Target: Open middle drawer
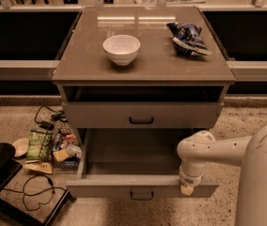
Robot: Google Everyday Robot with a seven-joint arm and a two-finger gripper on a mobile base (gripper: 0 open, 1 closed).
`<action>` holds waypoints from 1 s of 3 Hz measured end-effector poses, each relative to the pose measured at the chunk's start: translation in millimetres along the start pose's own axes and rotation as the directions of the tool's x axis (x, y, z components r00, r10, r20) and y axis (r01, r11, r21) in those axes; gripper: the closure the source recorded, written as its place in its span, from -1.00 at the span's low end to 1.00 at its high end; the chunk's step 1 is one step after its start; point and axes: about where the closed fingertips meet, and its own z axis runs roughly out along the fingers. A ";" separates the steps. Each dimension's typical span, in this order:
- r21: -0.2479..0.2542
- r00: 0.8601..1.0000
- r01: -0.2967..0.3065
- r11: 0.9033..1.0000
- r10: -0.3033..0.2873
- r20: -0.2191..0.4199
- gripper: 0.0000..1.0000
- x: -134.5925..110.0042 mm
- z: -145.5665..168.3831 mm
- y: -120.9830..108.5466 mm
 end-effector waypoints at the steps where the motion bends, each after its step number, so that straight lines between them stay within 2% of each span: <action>1: -0.020 1.000 -0.001 1.000 0.001 0.002 1.00 2.5 2.7 6.2; 2: -0.020 1.000 -0.001 1.000 0.001 0.002 0.62 2.5 2.4 6.2; 3: -0.020 1.000 -0.001 1.000 0.001 0.001 0.15 2.5 1.9 6.3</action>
Offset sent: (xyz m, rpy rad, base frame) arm -0.0069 0.0003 -0.0019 0.0094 0.0170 -0.0026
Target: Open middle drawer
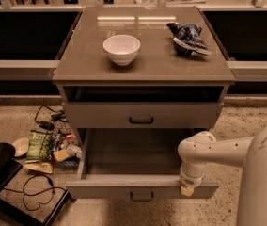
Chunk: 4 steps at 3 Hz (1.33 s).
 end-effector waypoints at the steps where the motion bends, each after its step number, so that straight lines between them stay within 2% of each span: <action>1: 0.000 1.000 0.000 1.000 0.000 0.000 -0.31 0.0 0.0 0.0; 2: 0.000 1.000 0.000 1.000 0.000 0.000 -0.93 0.0 0.1 0.0; 3: 0.000 1.000 0.000 1.000 0.000 0.000 -1.00 0.0 0.1 0.0; 4: 0.019 1.000 0.011 1.000 -0.011 0.008 -1.00 4.0 -16.8 -3.1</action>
Offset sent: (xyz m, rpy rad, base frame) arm 0.0000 0.0000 0.0000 0.0000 0.0000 0.0000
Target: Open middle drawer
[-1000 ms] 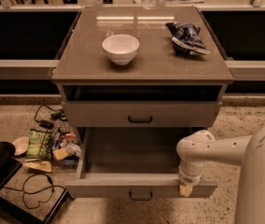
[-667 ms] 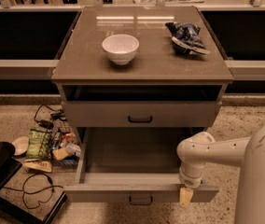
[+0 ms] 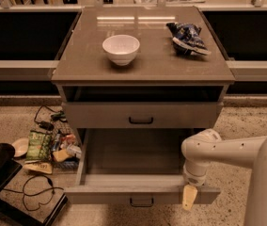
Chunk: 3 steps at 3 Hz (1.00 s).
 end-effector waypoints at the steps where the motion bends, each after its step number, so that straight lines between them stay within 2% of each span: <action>1: 0.029 0.999 0.035 0.999 -0.035 0.006 -1.00 1.8 -29.5 -6.5; 2: 0.082 0.996 0.090 0.993 -0.092 0.020 -0.65 -5.6 -58.7 -19.2; 3: 0.132 0.983 0.164 0.978 -0.173 0.068 -0.19 -19.7 -70.7 -38.7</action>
Offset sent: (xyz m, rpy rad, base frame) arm 0.0537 0.0014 0.0926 0.0016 -0.1569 0.1671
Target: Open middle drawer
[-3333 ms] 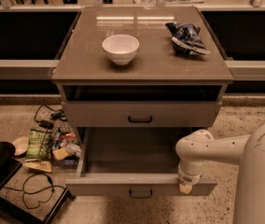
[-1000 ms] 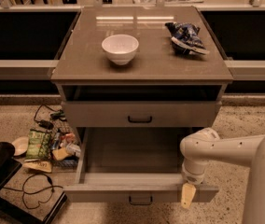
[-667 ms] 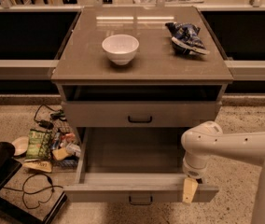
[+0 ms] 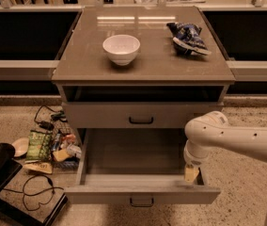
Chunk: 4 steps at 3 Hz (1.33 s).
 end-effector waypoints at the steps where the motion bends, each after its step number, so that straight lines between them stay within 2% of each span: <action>1: 0.045 0.996 0.080 0.996 -0.081 0.040 0.28 -8.5 7.7 -24.7; 2: 0.077 0.993 0.096 0.992 -0.101 0.066 0.74 1.9 27.4 -37.9; 3: 0.097 0.989 0.085 0.992 -0.096 0.114 1.00 16.9 50.7 -30.2; 4: 0.100 0.977 0.047 0.994 -0.066 0.202 1.00 31.5 75.5 1.2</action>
Offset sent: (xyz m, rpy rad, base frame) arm 0.0517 -0.0305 -0.0513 0.0737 -0.1473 0.1110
